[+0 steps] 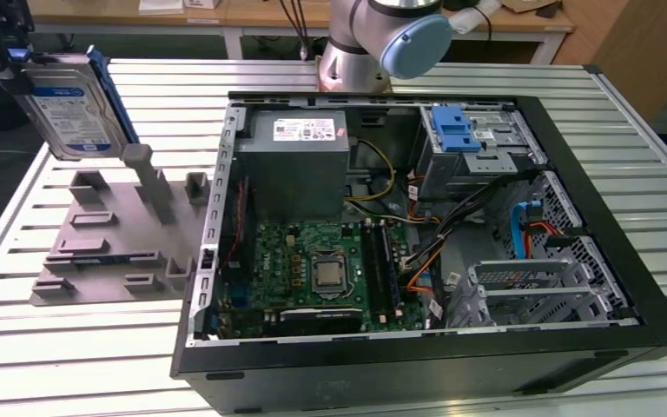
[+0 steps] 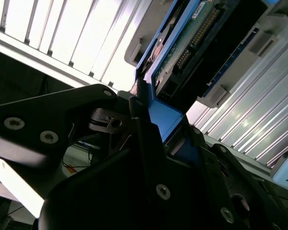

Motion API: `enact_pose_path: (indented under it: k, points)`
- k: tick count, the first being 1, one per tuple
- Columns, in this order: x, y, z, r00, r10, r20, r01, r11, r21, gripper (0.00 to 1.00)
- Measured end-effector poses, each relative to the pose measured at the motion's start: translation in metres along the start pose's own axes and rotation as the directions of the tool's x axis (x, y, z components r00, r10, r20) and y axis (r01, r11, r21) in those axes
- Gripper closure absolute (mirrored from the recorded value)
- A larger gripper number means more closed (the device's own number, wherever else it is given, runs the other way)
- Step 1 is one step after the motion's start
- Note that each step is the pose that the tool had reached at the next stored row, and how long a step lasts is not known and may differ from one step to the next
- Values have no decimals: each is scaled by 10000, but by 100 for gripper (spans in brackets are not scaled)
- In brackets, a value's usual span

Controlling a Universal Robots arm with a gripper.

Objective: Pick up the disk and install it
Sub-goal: 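Pick up the disk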

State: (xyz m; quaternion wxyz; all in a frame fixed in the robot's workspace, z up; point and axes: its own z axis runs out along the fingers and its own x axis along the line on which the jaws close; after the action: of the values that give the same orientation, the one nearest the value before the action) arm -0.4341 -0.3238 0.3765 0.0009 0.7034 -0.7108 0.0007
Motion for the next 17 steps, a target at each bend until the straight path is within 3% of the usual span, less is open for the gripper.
enact_pose_path:
  k: [17]
  points:
    - [0, 0, -74, 10000, 0, 0, 0, 10000, -1, 64]
